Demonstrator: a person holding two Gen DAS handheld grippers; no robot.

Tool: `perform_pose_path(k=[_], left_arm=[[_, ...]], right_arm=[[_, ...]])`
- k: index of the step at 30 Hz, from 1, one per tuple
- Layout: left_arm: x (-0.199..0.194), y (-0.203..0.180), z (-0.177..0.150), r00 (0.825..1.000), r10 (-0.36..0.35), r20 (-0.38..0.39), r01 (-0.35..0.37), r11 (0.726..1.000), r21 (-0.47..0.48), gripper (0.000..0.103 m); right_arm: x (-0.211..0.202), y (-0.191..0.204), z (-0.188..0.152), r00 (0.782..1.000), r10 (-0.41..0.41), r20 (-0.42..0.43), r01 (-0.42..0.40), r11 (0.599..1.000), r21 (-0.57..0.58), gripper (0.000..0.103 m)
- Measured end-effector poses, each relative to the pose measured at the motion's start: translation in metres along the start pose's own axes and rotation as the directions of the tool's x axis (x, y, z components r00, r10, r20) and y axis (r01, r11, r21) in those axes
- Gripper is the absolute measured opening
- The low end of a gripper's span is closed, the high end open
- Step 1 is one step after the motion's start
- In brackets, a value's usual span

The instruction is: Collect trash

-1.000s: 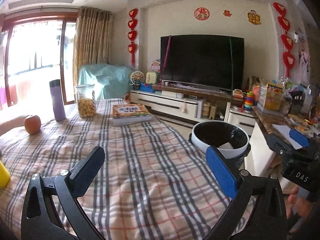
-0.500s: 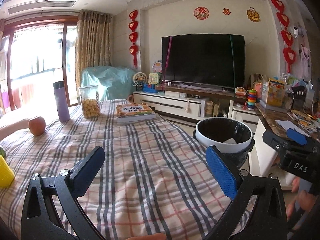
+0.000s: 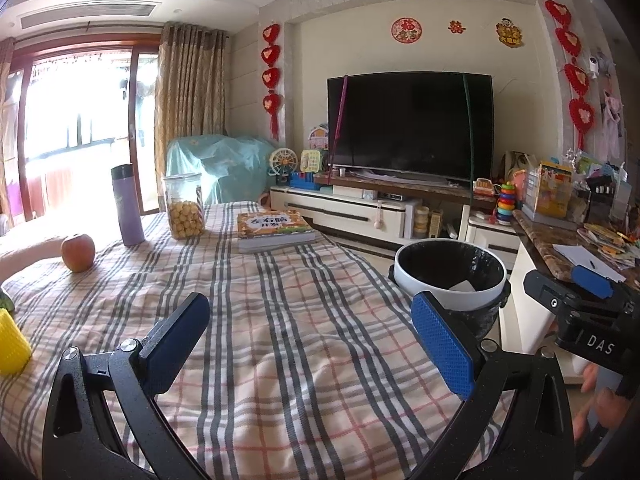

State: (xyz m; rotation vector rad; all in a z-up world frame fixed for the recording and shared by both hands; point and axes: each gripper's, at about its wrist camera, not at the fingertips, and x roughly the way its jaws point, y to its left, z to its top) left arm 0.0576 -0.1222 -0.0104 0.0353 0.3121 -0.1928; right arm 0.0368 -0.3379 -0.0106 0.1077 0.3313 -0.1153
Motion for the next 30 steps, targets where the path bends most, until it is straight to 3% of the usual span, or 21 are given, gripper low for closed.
perform_pose_path(k=[30], left_arm=[[-0.0002,-0.0037,0.0014,1.000,-0.009,0.000,0.009,1.000,0.001,0.103]], right_arm=[[-0.0022,0.0057,0.0003,1.000,0.029,-0.004,-0.029,0.999,0.019,0.103]])
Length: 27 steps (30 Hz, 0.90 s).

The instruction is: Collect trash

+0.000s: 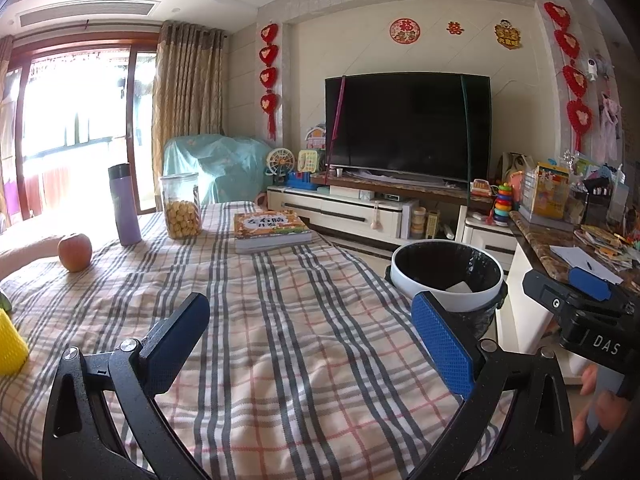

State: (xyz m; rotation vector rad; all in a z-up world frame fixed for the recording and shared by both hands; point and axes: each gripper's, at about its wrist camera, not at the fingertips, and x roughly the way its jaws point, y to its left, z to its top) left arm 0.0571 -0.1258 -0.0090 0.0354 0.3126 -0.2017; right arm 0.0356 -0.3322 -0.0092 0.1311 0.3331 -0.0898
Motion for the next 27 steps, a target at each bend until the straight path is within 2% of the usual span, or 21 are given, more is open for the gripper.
perform_pose_path(k=[27], left_arm=[[0.0004,-0.0055,-0.0009,1.000,-0.004,-0.004,0.004,1.000,0.001,0.103]], right_arm=[[0.0001,0.0028,-0.0012,1.000,0.014,-0.017,-0.013,1.000,0.012,0.103]])
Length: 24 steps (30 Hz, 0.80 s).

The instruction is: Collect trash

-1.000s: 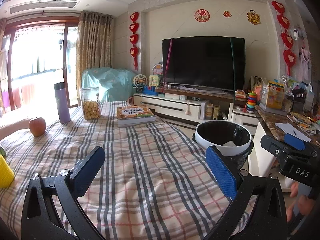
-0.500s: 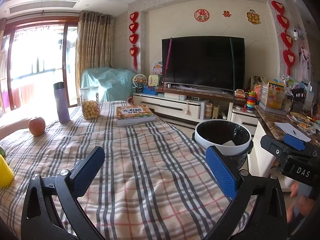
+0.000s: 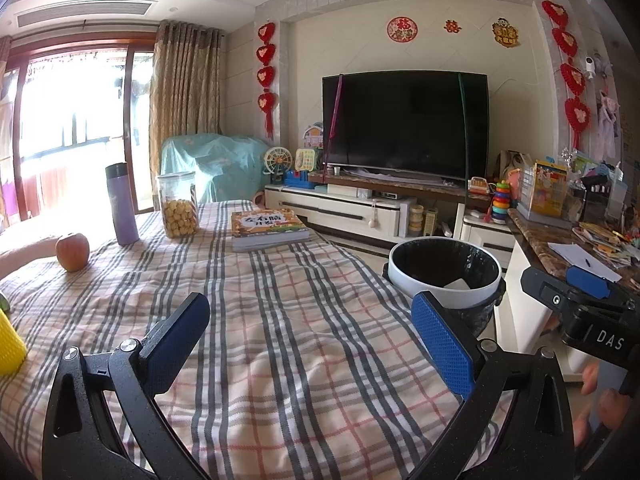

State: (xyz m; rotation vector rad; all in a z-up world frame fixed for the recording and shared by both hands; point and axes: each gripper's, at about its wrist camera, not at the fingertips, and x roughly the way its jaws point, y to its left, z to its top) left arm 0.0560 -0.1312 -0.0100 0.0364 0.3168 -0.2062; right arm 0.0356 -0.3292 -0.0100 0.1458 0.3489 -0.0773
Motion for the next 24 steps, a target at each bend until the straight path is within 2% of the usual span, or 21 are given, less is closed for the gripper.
perform_pose_path(k=[24], left_arm=[[0.011,0.005,-0.006,0.999,-0.014,-0.032,0.013,1.000,-0.016,0.103]], right_arm=[[0.006,-0.001,-0.001,0.999,0.034,-0.036,-0.033,0.999,0.028,0.103]])
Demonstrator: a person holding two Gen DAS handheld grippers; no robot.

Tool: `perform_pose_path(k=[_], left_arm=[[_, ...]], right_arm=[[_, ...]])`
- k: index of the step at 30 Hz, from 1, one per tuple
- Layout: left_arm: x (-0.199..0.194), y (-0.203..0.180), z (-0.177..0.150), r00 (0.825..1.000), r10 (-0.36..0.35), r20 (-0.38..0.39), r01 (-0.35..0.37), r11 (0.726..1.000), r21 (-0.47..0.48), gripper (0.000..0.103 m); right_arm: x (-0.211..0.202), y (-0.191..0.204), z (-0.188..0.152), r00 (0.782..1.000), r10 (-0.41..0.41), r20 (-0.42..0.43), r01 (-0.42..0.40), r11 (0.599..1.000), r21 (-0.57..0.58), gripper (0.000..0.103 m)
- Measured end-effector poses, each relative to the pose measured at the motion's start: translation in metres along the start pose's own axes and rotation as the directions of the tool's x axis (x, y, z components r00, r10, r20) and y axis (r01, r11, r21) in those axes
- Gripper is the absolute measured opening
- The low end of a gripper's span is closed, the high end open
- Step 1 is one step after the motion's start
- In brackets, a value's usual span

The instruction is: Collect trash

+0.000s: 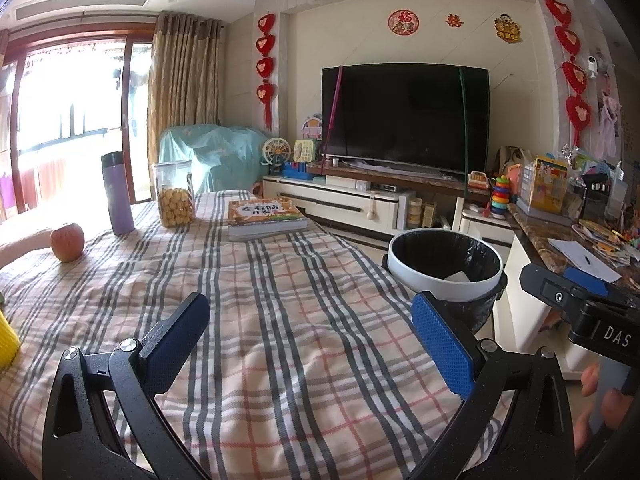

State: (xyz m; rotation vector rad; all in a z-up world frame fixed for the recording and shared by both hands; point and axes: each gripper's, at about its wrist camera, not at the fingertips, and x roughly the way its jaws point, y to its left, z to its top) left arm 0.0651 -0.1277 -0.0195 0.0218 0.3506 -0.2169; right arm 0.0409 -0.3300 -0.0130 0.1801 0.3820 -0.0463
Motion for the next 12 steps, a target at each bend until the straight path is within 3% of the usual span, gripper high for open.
perform_pose_path(k=[12], left_arm=[[0.009,0.020,0.003,0.999,-0.017,-0.028,0.016,0.999,-0.047,0.103]], right_arm=[[0.009,0.003,0.010,0.999,0.031,-0.015,-0.031,0.999,0.014,0.103]])
